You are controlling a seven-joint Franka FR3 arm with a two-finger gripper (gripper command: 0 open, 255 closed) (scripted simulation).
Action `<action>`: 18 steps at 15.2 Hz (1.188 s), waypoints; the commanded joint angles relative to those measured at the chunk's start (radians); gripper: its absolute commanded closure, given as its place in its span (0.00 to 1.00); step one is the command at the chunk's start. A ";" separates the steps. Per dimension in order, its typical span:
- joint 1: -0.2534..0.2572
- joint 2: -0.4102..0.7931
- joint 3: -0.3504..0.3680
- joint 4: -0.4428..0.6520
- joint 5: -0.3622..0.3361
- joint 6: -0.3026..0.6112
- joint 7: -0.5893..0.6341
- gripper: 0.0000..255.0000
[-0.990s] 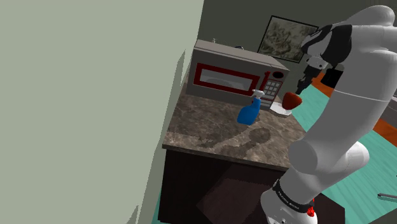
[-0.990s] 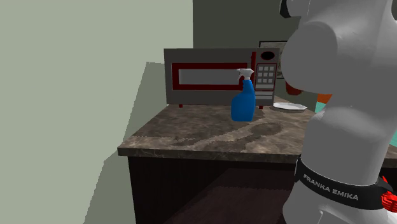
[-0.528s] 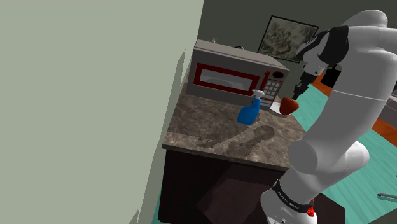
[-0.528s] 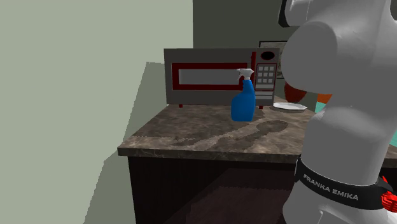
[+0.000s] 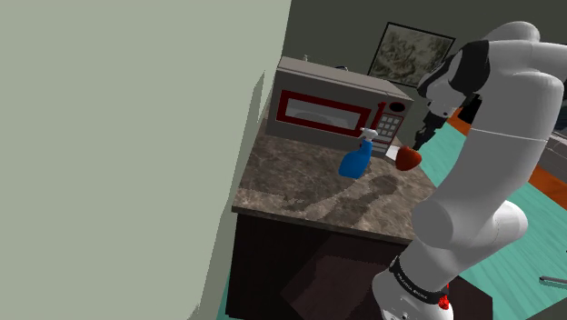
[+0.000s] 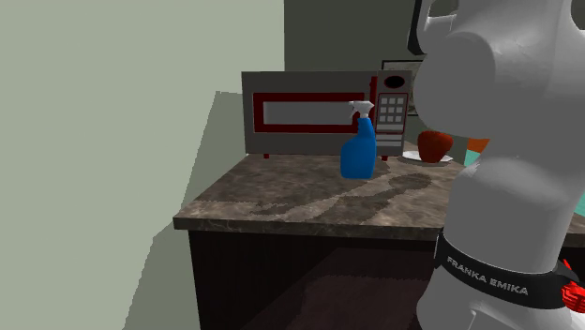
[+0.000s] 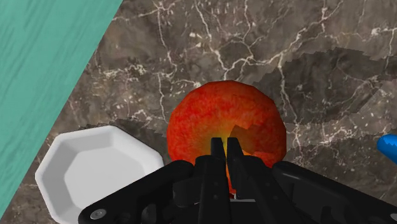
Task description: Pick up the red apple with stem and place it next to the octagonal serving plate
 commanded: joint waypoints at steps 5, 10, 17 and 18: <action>-0.005 0.022 0.008 -0.029 0.020 0.046 -0.014 1.00; -0.005 0.022 0.008 -0.029 0.020 0.046 -0.014 1.00; -0.005 0.022 0.008 -0.029 0.020 0.046 -0.014 0.00; -0.002 0.008 0.002 -0.011 0.007 0.017 -0.006 0.00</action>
